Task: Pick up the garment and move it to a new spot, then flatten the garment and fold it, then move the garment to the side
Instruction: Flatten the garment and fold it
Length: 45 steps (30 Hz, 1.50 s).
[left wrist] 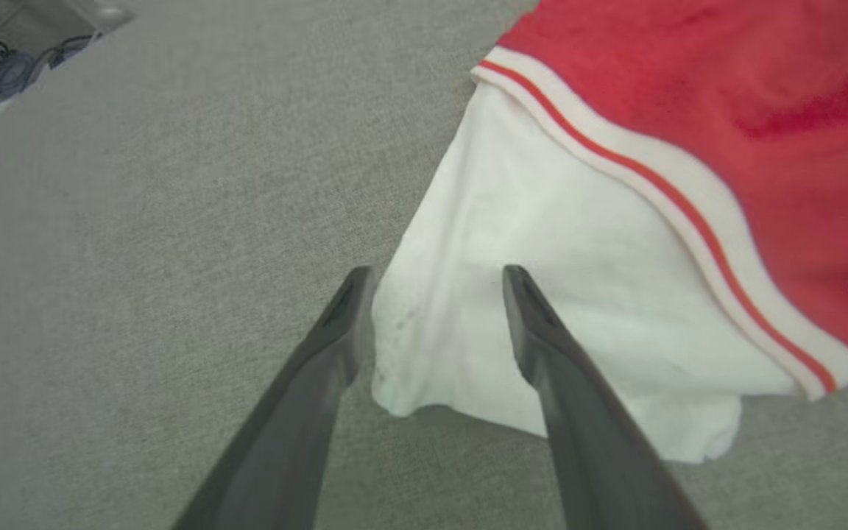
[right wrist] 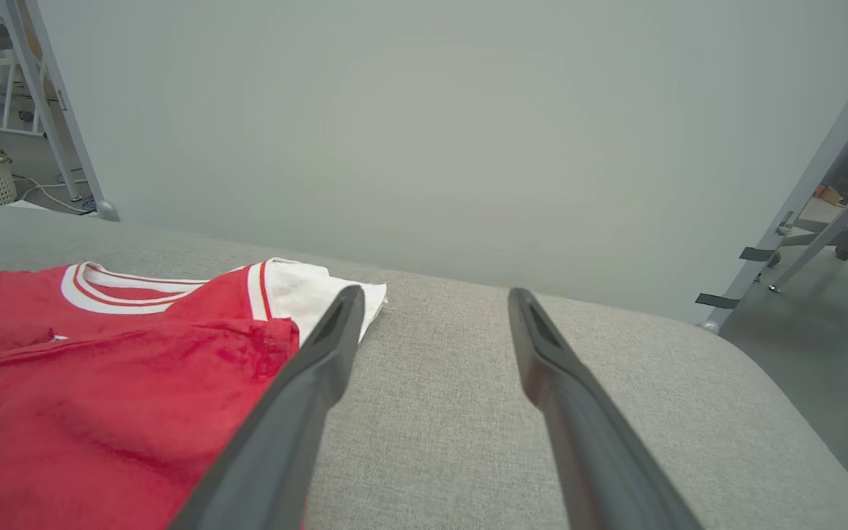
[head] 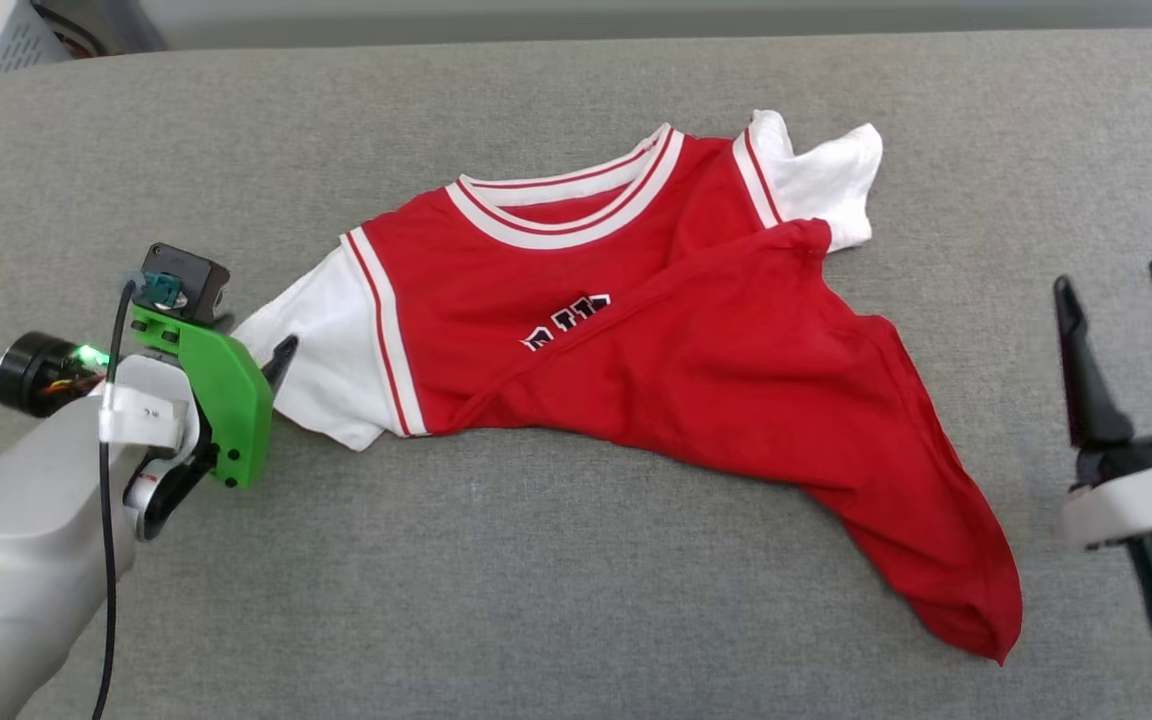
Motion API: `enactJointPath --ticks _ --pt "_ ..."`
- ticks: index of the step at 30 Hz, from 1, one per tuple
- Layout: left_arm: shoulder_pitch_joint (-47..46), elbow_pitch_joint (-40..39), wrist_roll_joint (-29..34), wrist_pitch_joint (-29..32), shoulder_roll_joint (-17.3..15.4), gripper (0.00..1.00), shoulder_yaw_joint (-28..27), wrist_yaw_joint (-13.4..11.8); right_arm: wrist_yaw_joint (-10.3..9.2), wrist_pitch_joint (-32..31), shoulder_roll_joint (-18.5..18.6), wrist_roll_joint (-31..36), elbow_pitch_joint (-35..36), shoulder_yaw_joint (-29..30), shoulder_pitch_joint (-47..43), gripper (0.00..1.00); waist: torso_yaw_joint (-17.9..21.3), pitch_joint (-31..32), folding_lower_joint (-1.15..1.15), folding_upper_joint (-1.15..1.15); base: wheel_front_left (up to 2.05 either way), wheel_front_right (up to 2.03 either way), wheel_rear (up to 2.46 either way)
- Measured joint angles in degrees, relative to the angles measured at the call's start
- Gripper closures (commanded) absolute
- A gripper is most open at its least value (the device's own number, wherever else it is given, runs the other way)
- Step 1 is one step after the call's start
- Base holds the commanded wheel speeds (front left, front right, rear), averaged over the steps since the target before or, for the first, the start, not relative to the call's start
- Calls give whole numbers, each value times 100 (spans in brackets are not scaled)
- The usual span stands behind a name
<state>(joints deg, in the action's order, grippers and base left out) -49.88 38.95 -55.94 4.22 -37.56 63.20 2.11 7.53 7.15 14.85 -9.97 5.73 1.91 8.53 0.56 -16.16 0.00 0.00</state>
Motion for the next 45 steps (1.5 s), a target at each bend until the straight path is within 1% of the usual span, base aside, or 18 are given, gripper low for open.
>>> enactJointPath --ticks 1,4,7,9,11,13,17,21,23,24,26,30,31,35,39,40,41,45 --pt "0 -37 69 -186 9 0 -26 -69 0 -37 63 -25 27 18 80 0 -21 18 0 0 0 0 0" --pt "-1 -243 156 -889 48 0 -208 -382 0 -232 321 -123 111 76 465 0 -123 63 0 0 0 0 0" --pt "22 -571 326 -1615 75 0 -457 -813 0 -672 715 -296 38 -86 957 0 -257 89 0 0 0 0 0" --pt "114 -806 455 -1820 91 0 -642 -1134 0 -1013 940 -427 -38 -246 1223 0 -346 94 0 0 0 0 0" --pt "282 -1143 579 -1887 116 0 -884 -1446 0 -1455 1190 -616 -187 -471 1485 0 -442 90 0 0 0 0 0" --pt "542 -1747 990 -1890 160 0 -1360 -1834 0 -1993 1471 -846 -367 -784 1747 0 -553 76 0 0 0 0 0" --pt "1246 -2785 1928 -1891 274 0 -2228 -2434 0 -2938 1974 -1394 -790 -1383 2292 0 -763 25 0 0 0 0 0" --pt "2026 -3454 2639 -1890 569 0 -2837 -2713 0 -3856 2375 -2078 -1045 -2141 2737 0 -946 -58 0 0 0 0 0" --pt "2384 -3730 2937 -1890 805 0 -3086 -2761 0 -4263 2554 -2459 -1068 -2583 2917 0 -1048 -112 0 0 0 0 0" --pt "2668 -3878 3159 -1890 1004 0 -3268 -2764 0 -4567 2687 -2747 -1081 -2885 3075 0 -1133 -173 0 0 0 0 0" --pt "2917 -3965 3337 -1890 1235 0 -3442 -2724 0 -4863 2810 -2937 -1123 -3199 3218 0 -1225 -246 0 0 0 0 0" --pt "3176 -4005 3641 -1890 1588 0 -3712 -2502 0 -5178 2911 -3080 -1316 -3758 3346 0 -1376 -390 0 0 0 0 0" --pt "3233 -3997 3755 -1890 1769 0 -3893 -2354 0 -5265 2917 -3145 -1501 -4066 3353 0 -1451 -472 0 0 0 0 0" --pt "3279 -3976 4024 -1890 2059 0 -4202 -2103 -9 -5291 2959 -3341 -1798 -4502 3356 0 -1580 -607 0 0 0 0 0" --pt "3379 -3947 4262 -1890 2284 0 -4467 -1897 -10 -5071 3025 -3500 -1959 -4741 3410 0 -1640 -702 0 0 0 0 0" --pt "3403 -3941 4309 -1890 2318 0 -4519 -1862 -9 -5004 3026 -3527 -1989 -4774 3429 57 -1636 -705 0 0 0 0 0" --pt "3432 -3938 4357 -1890 2356 0 -4581 -1823 -9 -4893 3026 -3541 -2018 -4832 3457 100 -1626 -703 0 0 0 0 0" --pt "3530 -3869 4529 -1890 2461 0 -4784 -1655 -8 -4319 2994 -3568 -2061 -5031 3532 100 -1558 -618 0 0 0 0 0"
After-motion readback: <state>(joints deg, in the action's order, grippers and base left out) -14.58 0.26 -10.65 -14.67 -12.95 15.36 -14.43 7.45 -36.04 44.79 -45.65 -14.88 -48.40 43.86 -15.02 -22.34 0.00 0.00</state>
